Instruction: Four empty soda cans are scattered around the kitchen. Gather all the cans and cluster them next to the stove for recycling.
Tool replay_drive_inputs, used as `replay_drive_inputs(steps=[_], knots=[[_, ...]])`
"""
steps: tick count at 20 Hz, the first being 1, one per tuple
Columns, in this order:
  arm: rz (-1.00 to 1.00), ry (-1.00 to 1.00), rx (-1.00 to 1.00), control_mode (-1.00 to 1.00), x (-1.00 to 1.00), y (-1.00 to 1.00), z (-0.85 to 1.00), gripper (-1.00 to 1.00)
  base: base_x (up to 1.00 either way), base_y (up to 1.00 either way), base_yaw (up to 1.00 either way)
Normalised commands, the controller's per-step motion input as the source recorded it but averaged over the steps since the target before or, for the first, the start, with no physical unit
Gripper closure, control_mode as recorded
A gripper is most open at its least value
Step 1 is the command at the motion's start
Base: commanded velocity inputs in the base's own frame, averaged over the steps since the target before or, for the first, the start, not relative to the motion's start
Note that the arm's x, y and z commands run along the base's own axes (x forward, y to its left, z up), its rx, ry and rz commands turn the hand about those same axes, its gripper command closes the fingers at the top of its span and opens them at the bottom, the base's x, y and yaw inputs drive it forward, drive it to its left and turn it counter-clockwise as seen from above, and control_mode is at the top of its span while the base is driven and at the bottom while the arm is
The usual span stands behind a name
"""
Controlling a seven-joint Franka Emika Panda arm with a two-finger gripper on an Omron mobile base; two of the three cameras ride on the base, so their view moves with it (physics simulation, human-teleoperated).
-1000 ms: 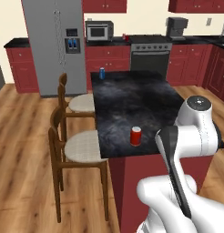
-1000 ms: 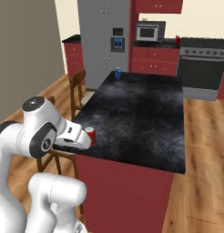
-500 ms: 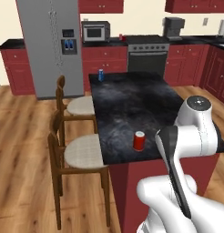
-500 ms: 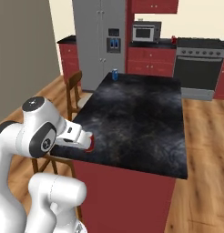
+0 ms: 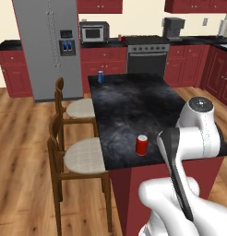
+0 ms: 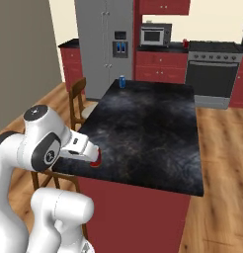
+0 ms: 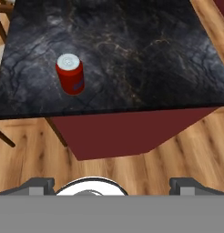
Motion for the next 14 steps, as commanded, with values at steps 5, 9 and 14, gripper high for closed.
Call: replay_drive_inputs(steps=[5, 9, 14], knots=[[0.0, 0.0, 0.0, -1.0, 0.0, 0.2, 0.0, -1.0, 0.0, 0.0, 0.0], [0.01, 0.01, 0.0, -1.0, 0.0, 0.23, 0.0, -1.0, 0.0, 0.0, 0.0], [0.05, 0.01, 0.0, -1.0, 0.01, 0.15, 0.0, -1.0, 0.0, 0.0, 0.0]])
